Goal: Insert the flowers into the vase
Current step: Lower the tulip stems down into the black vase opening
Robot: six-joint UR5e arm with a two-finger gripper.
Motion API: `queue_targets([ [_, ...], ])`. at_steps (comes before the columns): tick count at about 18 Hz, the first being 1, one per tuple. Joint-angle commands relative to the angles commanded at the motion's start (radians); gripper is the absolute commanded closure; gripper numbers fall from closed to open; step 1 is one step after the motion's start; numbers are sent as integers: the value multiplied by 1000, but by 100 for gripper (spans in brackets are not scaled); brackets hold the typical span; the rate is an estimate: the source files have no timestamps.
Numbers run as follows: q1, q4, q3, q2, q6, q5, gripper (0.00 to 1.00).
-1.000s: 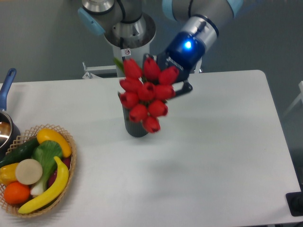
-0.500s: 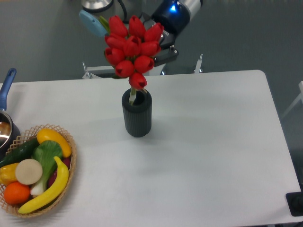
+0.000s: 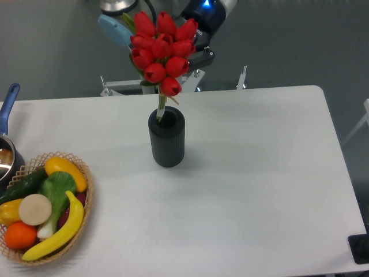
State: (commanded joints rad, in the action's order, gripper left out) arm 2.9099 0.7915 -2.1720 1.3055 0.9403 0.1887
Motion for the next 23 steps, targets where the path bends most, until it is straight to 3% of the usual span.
queue_targets([
  [10,23,0,-58,-8,69,0,77],
  [23,55,2,-230,-3,282,2,74],
])
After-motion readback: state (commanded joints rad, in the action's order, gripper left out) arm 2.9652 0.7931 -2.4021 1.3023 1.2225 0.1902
